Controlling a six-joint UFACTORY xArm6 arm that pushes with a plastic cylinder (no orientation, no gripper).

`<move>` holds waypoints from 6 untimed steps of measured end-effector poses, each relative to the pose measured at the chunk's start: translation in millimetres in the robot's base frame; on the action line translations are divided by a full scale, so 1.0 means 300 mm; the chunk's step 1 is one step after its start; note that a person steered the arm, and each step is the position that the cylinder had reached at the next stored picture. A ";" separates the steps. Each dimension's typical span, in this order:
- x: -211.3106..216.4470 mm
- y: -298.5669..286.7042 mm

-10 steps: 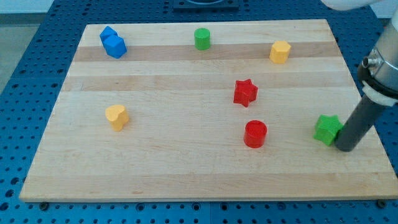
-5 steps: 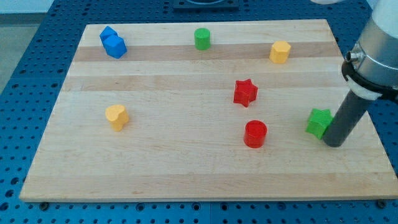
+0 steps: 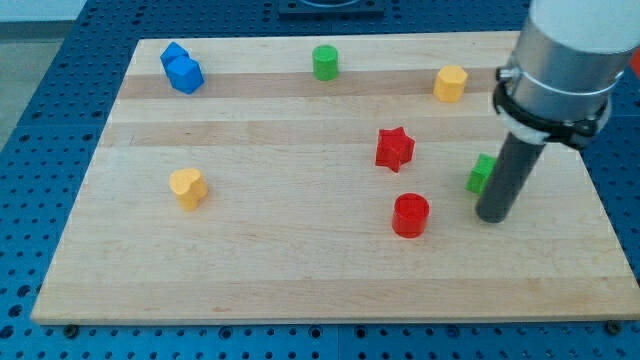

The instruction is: Push the green star towards up

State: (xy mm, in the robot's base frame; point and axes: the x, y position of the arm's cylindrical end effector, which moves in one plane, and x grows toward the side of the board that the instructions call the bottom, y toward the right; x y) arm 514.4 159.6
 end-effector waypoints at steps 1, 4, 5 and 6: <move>0.000 -0.052; -0.082 0.070; -0.123 0.070; -0.165 0.070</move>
